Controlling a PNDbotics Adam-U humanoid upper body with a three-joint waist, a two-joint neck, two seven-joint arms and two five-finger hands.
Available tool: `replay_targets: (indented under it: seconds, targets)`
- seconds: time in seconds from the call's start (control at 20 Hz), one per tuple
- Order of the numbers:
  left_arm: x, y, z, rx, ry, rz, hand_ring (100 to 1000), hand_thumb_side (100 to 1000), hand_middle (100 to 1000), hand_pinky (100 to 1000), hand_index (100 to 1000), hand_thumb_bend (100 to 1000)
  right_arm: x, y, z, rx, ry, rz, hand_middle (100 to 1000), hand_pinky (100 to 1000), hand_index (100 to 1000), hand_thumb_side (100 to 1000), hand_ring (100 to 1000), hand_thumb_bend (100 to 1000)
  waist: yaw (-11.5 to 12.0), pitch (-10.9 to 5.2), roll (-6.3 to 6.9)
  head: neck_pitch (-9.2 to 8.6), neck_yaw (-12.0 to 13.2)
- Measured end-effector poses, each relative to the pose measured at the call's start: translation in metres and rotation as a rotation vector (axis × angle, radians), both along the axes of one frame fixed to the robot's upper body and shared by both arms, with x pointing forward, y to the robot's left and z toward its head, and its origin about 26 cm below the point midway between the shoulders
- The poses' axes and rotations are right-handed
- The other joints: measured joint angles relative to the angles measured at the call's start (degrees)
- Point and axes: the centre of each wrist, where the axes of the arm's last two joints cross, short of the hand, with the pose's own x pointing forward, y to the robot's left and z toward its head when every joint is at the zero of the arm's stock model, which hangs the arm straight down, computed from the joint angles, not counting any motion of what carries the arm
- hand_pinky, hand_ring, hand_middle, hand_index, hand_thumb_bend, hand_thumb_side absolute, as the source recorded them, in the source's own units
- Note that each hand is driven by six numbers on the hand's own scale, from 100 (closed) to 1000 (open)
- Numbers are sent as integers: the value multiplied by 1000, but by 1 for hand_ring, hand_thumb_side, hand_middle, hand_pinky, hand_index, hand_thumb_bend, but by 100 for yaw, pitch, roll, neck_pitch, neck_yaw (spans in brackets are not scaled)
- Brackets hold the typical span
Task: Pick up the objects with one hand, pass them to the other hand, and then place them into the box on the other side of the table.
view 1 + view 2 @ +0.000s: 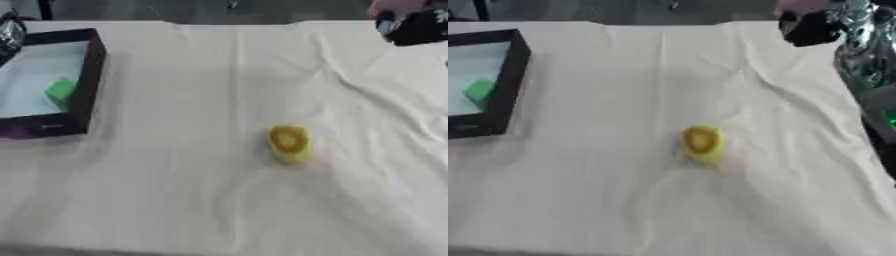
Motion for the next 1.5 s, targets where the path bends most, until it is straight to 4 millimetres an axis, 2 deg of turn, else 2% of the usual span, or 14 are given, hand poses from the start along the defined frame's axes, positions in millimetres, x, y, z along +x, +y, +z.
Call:
replay_targets:
  seconds: [0.4, 1.0, 1.5]
  targets:
    - [1, -9, 4, 32, 27, -51, 776, 620, 700, 1000, 794, 100, 0, 29, -21, 10, -35, 40, 544, 734, 474, 100, 673, 119, 1, -74, 12, 3, 94]
    - [2, -18, 14, 130, 54, -176, 779, 607, 704, 1000, 795, 100, 0, 57, -41, 50, -29, 122, 536, 723, 464, 100, 665, 101, 34, -109, 34, -143, 245]
    - [3, -30, 19, 232, 109, -303, 788, 652, 731, 1000, 807, 100, -7, 80, -49, 36, -7, 203, 535, 727, 464, 100, 666, 104, 67, -113, 35, -149, 241]
